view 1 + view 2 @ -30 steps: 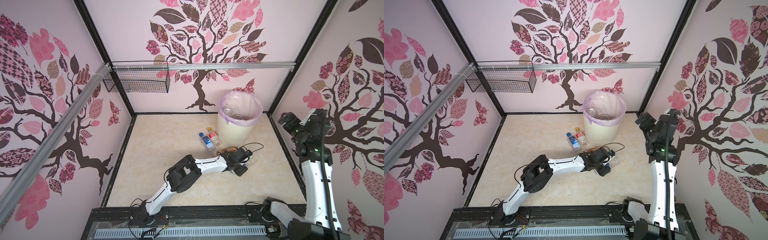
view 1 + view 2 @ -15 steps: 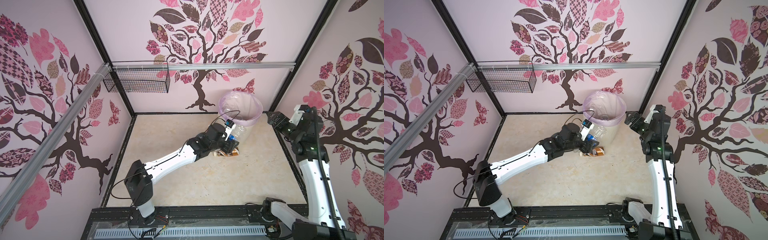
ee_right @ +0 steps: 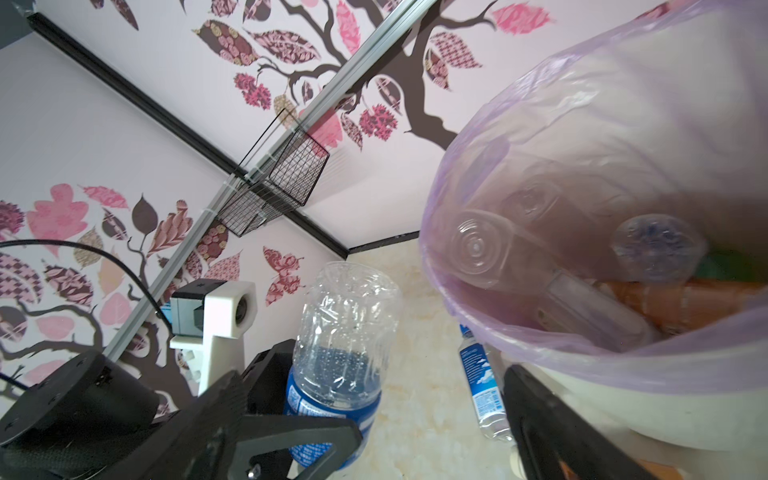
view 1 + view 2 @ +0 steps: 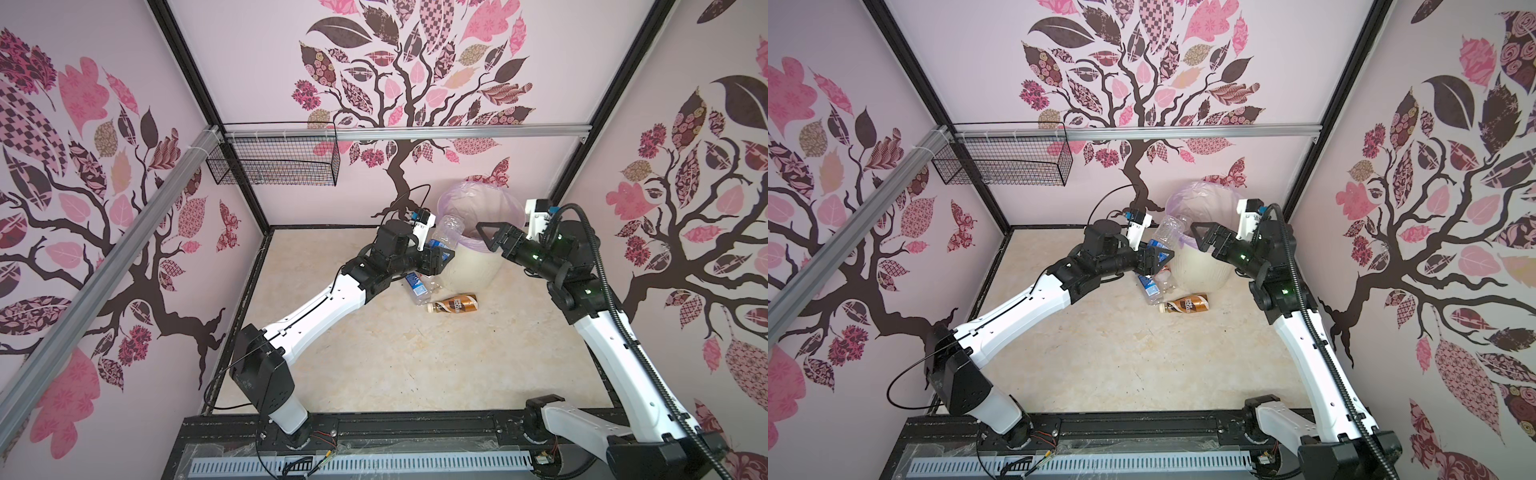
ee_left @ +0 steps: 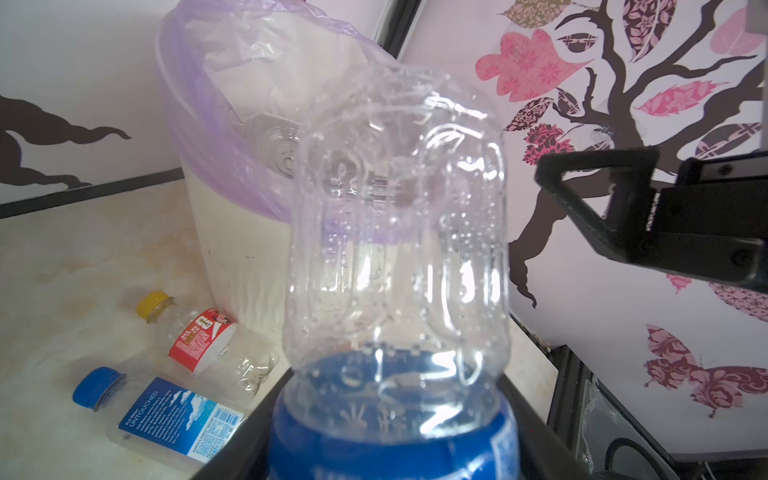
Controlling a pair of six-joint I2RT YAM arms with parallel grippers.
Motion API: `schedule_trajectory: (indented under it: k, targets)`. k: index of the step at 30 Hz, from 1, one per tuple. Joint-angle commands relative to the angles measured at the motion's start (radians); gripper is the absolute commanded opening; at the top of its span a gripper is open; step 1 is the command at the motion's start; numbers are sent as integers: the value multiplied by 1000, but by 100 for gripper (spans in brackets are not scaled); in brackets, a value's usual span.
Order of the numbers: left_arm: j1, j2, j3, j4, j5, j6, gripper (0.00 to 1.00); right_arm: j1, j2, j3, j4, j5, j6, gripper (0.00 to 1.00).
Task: Throw the plastic bottles in the bin
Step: 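Lift the Pocari bottle toward the right gripper while the right grasps it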
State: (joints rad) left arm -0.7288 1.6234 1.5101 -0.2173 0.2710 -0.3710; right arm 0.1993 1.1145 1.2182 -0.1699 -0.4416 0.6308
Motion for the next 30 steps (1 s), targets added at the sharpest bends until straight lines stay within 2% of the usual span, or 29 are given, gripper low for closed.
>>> schedule_trajectory:
  k: [1,6,18,25,30]
  targets:
    - [-1,-34,8,42,30,-13,56,77,48,36,53,-10,26,98]
    - [-2,-58,3,53,41,-3,56,146,117,51,81,15,41,95]
    - [-2,-92,-28,65,65,-2,58,164,218,80,190,-34,100,83]
    - [-2,-92,-28,60,60,2,63,172,243,87,215,-29,113,64]
    - [-1,-110,-41,43,34,14,73,172,272,152,160,24,63,58]
